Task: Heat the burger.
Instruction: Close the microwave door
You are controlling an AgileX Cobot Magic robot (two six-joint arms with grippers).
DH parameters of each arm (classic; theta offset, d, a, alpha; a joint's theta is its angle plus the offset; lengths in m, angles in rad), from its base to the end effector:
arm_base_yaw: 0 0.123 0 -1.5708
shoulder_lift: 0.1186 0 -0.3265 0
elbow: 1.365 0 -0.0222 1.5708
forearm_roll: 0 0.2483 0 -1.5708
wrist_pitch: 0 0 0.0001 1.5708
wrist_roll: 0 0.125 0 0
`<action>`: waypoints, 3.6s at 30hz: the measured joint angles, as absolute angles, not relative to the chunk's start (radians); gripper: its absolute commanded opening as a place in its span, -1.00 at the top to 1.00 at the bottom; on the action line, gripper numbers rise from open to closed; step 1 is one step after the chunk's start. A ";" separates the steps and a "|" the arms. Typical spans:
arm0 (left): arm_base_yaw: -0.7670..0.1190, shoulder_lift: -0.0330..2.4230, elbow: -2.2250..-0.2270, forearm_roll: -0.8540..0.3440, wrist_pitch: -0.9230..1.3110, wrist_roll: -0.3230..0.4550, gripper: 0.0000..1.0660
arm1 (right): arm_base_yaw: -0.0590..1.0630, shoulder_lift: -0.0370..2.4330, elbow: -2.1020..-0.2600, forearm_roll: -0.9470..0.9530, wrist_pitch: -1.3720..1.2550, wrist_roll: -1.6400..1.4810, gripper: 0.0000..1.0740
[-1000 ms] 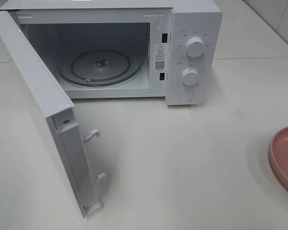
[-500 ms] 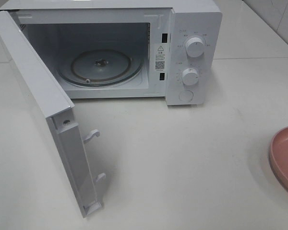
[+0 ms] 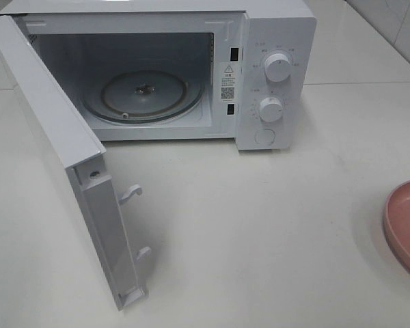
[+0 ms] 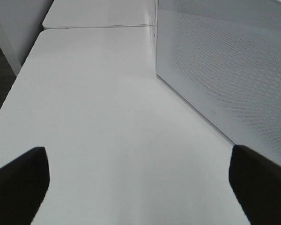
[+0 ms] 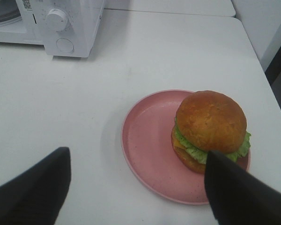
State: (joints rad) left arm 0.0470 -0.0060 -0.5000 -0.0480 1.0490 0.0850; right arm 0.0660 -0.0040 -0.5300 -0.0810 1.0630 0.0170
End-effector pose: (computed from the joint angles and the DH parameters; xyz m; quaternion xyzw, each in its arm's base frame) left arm -0.0186 -0.0061 0.2619 0.0170 0.8482 0.0109 0.5293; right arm -0.0220 -0.0103 0.2697 -0.0184 0.8440 -0.0182 0.5358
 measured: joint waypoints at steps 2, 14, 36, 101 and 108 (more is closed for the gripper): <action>0.047 -0.006 -0.500 -0.048 1.049 0.085 -0.81 | 0.064 -0.004 -0.512 -0.081 1.036 0.021 -0.39; 0.047 -0.006 -0.500 -0.048 1.049 0.085 -0.81 | 0.064 -0.004 -0.506 -0.081 1.019 0.021 -0.38; 0.047 -0.006 -0.500 -0.048 1.049 0.085 -0.81 | 0.064 -0.004 -0.506 -0.081 1.018 0.021 -0.37; -0.019 1.448 -0.347 0.320 -0.821 -0.115 1.00 | 0.064 -0.004 -0.506 -0.080 1.018 0.021 -0.36; -0.122 1.569 -0.414 0.244 -0.849 -0.083 1.00 | 0.064 -0.004 -0.506 -0.080 1.018 0.021 -0.36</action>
